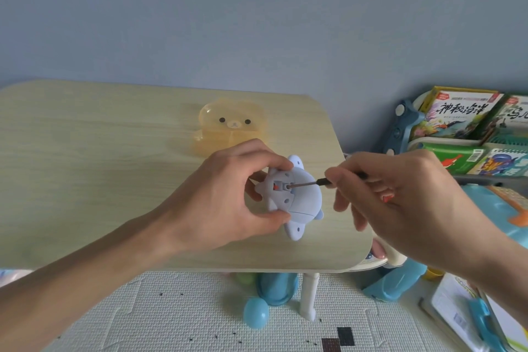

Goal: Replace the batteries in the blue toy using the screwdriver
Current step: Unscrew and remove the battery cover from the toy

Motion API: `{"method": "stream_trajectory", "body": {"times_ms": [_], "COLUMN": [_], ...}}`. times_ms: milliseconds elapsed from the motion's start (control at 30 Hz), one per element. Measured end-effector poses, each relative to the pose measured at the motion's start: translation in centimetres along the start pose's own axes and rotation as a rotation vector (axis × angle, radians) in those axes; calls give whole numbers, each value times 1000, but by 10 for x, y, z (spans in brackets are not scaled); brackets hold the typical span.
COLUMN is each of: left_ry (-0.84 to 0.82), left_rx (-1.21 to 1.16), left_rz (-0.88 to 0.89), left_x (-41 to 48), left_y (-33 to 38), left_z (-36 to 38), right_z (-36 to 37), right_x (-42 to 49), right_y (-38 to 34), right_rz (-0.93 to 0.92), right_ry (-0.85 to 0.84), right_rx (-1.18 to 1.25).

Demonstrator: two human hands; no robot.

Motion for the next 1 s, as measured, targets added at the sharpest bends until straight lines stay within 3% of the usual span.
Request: {"method": "stream_trajectory", "body": {"times_ms": [167, 367, 567, 767, 900, 1000], "left_ry": [6, 6, -7, 5, 20, 28], "left_rx": [-14, -13, 2, -33, -75, -183], "left_rz": [-16, -27, -18, -44, -77, -140], "left_x": [1, 1, 0, -1, -1, -3], "left_y": [-2, -2, 1, -7, -13, -24], "left_z": [-1, 0, 2, 1, 1, 2], "right_z": [6, 15, 19, 7, -3, 0], "right_x": [0, -4, -3, 8, 23, 34], "right_y": [0, -5, -1, 5, 35, 82], "right_rz": [-11, -128, -82, -96, 89, 240], "right_ry": [-15, -172, -221, -15, 65, 176], "right_rx": [1, -92, -67, -154, 12, -22]}}
Point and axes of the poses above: each hand's wrist, its own x-axis towards the middle knuckle, its own z-axis out of the palm, y = z × x, the point moved 6 cm from there along x, towards the middle knuckle, and after that the axes turned 4 degrees about -z, right-handed, at the moved point
